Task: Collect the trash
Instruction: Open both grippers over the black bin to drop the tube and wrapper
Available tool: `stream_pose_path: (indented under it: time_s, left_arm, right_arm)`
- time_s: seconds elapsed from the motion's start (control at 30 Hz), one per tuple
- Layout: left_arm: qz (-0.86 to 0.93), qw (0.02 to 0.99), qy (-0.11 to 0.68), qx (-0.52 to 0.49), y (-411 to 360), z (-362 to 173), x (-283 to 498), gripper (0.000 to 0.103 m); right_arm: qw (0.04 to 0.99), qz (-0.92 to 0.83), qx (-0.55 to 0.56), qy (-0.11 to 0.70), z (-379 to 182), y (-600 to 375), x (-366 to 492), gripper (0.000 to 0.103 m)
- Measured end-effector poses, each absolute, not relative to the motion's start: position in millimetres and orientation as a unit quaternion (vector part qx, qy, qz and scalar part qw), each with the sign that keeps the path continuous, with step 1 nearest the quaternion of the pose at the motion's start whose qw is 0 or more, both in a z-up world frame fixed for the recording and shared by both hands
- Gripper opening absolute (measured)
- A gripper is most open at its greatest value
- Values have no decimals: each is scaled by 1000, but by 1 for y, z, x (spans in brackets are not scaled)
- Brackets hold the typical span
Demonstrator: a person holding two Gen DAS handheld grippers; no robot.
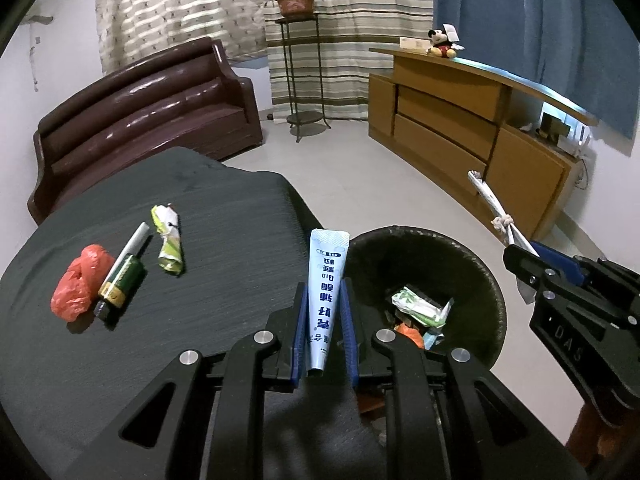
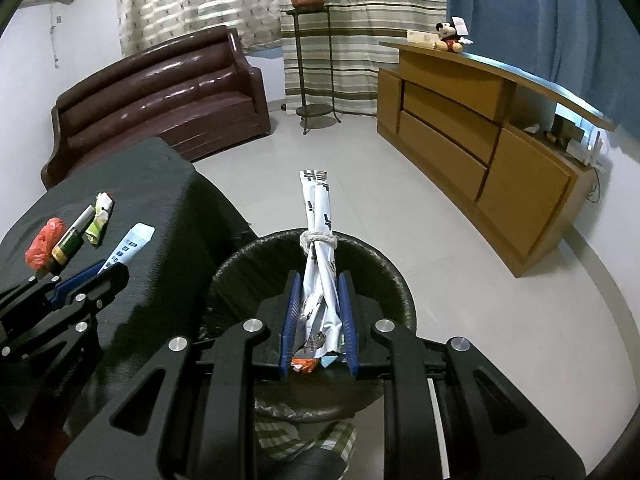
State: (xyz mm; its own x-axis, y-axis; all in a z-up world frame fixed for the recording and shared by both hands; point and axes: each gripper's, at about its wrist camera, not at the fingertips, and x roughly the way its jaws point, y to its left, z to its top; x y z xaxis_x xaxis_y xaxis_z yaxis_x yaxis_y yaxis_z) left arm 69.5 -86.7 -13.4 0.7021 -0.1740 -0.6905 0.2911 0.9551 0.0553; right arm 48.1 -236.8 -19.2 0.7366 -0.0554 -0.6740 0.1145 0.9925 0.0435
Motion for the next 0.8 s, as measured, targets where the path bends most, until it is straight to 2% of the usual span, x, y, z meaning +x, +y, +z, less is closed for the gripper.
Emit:
stream_pose_path:
  time_s: [0.8]
  left_arm:
    - [-132,908,384,100,-111,-30,94,19]
  right_arm:
    - [922,-63,56,378,-38,-258,62,20]
